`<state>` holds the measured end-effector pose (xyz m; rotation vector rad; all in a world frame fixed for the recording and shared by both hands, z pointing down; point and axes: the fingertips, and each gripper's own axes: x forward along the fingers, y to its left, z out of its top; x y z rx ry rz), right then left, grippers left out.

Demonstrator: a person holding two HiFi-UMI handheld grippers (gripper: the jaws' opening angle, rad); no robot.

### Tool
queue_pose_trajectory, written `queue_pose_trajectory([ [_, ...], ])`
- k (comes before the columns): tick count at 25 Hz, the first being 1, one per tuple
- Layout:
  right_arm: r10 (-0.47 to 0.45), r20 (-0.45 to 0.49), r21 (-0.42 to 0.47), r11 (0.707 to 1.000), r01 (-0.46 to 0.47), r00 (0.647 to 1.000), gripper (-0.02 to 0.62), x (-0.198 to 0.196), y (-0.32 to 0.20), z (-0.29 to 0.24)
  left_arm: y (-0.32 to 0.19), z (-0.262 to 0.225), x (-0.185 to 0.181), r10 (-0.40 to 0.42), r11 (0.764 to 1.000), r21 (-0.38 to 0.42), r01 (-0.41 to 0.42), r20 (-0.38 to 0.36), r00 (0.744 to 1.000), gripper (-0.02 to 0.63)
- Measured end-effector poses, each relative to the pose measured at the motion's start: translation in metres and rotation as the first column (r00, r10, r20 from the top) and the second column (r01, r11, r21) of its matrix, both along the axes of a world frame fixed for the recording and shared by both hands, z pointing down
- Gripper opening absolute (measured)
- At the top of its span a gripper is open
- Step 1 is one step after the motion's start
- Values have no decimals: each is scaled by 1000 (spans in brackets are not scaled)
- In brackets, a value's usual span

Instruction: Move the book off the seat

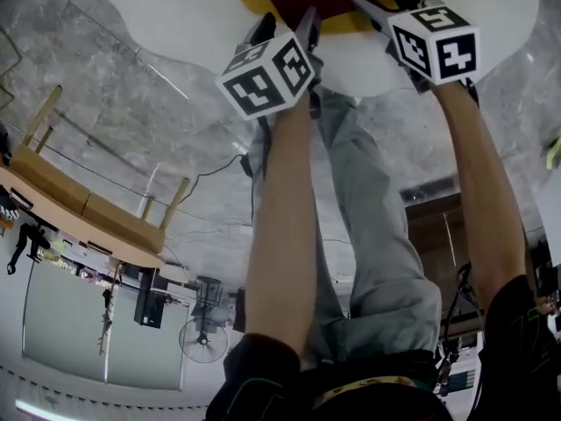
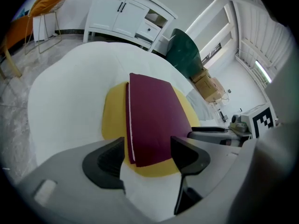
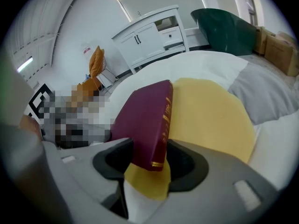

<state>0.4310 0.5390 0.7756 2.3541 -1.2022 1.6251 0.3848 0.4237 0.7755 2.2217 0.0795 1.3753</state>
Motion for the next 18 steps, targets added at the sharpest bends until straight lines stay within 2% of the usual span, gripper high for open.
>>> queue_pose_trajectory([
  [4,36,33,38,999,-38,999,222,-3,-5,6,2,12,-2,13,998,-66,-12,6,1000,302],
  [7,98,57,88,991,-103,994,222,-3,-5,5,14,18,-2,40,992,-120,-38,17,999,295],
  [11,60,51,79,995,-64,997,202,-17,-6,-8,12,4,-9,76,992,-106,-75,2,997,291],
  [16,87,36,79,993,-90,996,202,-40,-15,-36,-3,-28,-22,133,990,-44,-135,-45,990,291],
  [18,74,21,77,994,-75,997,201,-47,-29,-48,-17,-40,-30,126,991,-36,-129,-62,990,291],
])
